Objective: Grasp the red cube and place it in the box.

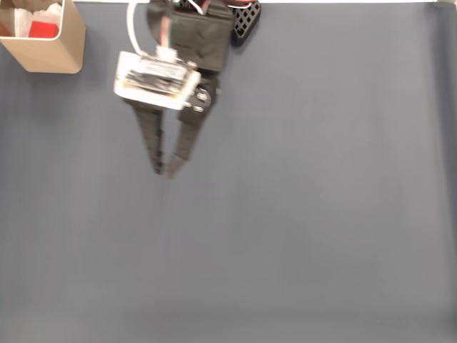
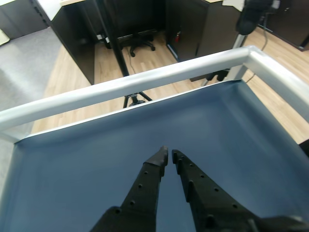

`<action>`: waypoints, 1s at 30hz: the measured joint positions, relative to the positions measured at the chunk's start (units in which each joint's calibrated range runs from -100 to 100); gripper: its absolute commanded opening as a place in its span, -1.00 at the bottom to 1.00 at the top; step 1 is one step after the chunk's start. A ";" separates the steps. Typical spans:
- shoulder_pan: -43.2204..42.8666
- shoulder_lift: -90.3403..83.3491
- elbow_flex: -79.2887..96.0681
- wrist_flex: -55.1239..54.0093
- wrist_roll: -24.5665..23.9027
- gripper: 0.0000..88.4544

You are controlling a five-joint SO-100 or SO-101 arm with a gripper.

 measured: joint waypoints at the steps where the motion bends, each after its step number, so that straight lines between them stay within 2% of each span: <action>1: -0.96 -0.26 0.90 -0.72 0.05 -1.00; 6: -4.97 -3.04 8.14 -5.49 0.05 -1.00; 17: -8.75 -14.85 25.50 -8.59 -0.44 -1.00; 30: -10.83 -41.34 56.15 -10.42 1.61 -1.00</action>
